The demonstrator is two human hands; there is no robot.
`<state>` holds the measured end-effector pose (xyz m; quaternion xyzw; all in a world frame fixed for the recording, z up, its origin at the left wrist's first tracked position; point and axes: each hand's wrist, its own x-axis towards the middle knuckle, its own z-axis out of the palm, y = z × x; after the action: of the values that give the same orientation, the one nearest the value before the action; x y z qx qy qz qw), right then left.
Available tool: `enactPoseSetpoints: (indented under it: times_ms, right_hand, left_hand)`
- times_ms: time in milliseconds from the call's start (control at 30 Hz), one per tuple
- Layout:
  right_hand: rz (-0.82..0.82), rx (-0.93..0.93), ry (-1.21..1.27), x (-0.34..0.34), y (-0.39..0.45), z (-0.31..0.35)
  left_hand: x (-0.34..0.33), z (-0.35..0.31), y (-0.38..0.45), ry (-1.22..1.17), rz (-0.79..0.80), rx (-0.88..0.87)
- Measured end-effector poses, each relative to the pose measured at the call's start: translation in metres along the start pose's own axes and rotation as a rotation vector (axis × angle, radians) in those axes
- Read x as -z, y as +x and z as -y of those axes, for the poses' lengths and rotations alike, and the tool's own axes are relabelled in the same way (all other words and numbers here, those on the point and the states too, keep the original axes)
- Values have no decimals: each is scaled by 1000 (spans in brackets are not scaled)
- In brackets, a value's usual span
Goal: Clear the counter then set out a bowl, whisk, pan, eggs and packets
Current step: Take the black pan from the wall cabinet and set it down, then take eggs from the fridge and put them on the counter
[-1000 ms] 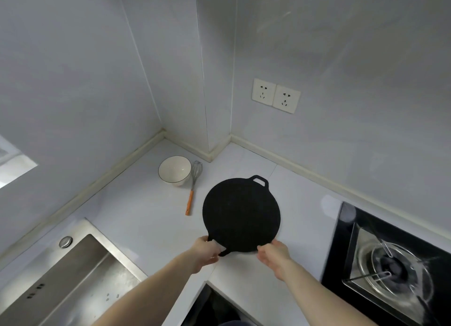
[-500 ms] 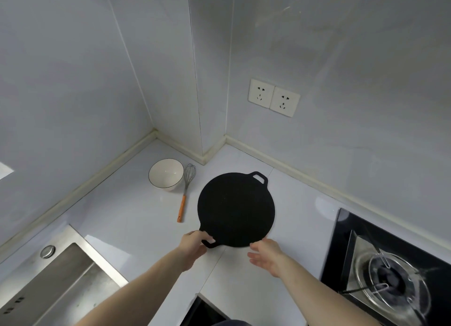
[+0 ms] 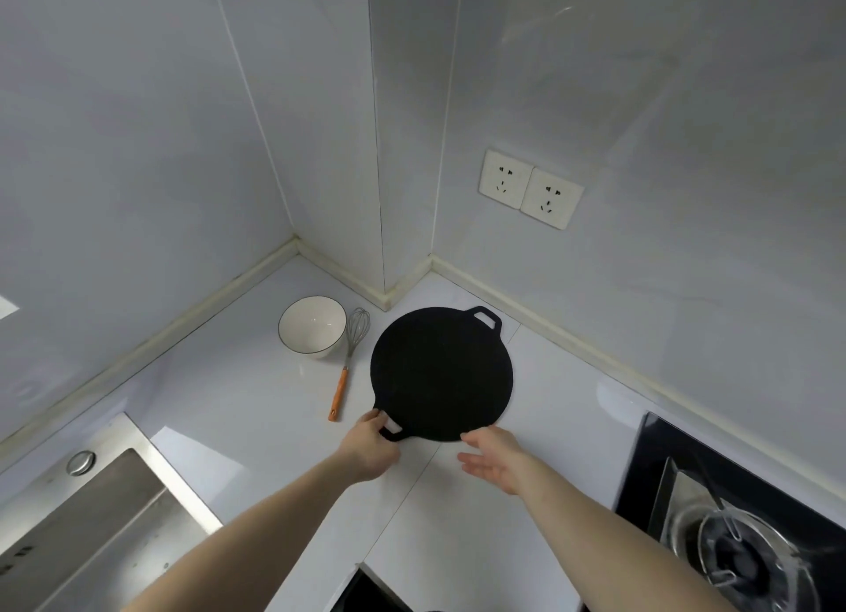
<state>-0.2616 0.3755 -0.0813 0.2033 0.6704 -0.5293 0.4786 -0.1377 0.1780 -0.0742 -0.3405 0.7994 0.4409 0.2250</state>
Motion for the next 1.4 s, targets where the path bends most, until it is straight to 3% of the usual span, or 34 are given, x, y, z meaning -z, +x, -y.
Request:
enactPoseSetpoints:
  times_ms: [167,400,533,700,833,1033,1233,1400]
  right_hand:
    - [24,43,18,-8,-3,14]
    - [53,84,-102,-9,-11,11]
    - [10,149,-412,-5,-20,-10]
    - [-72,340,-1196,4,-36,-78]
    - [-80,354,-1410,-3,-54,-132]
    - [-90,354,-1379,-9,-79,-179]
    - [-91,296,-1141,-8,-109,-236]
    - [-184,326,-841,2,-155,-257]
  left_hand:
    - [6,2,-1,229,52,-26]
    - [11,6,-8,322,54,-42]
    - [9,17,-24,382,58,-39]
    - [-12,58,-67,572,147,-43]
    - [-37,92,-100,692,131,-106]
    - [-59,116,-137,786,190,-149]
    - [-70,128,-154,877,217,-219]
    - [-75,109,-174,732,197,-350]
